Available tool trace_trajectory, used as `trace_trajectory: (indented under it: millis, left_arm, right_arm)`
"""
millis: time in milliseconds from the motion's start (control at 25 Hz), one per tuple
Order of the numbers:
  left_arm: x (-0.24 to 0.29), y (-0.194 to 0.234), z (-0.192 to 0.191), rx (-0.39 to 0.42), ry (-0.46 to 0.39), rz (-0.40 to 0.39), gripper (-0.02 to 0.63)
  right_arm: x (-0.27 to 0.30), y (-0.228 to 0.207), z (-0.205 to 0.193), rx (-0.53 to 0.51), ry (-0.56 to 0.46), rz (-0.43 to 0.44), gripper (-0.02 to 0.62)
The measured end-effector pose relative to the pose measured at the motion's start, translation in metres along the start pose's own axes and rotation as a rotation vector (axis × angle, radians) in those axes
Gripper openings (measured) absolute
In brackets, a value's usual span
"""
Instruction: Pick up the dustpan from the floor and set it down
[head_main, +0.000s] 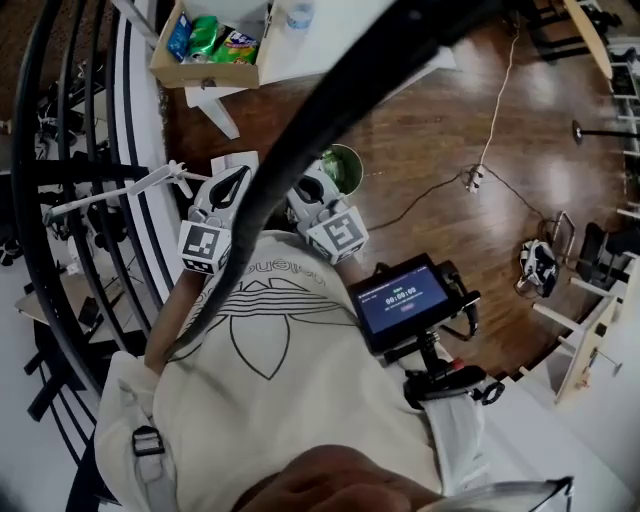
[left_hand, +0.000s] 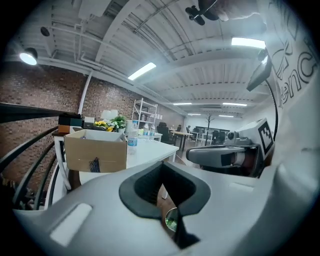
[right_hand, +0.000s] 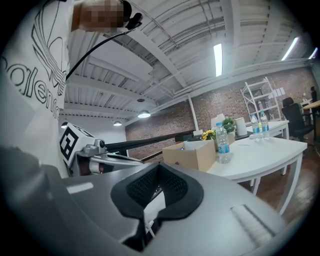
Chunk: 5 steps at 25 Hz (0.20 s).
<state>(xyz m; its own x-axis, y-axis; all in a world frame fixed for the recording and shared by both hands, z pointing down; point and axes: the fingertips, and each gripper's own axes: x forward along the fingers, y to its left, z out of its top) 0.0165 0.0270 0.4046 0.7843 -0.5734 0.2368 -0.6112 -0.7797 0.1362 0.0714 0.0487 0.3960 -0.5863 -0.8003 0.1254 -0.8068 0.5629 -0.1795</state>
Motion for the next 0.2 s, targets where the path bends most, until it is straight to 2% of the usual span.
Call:
trace_trajectory:
  millis: [200]
  left_arm:
    - [-0.011, 0.023, 0.005, 0.023, -0.011, 0.084, 0.02]
  right_arm:
    - [0.026, 0.007, 0.002, 0.001, -0.031, 0.073, 0.0]
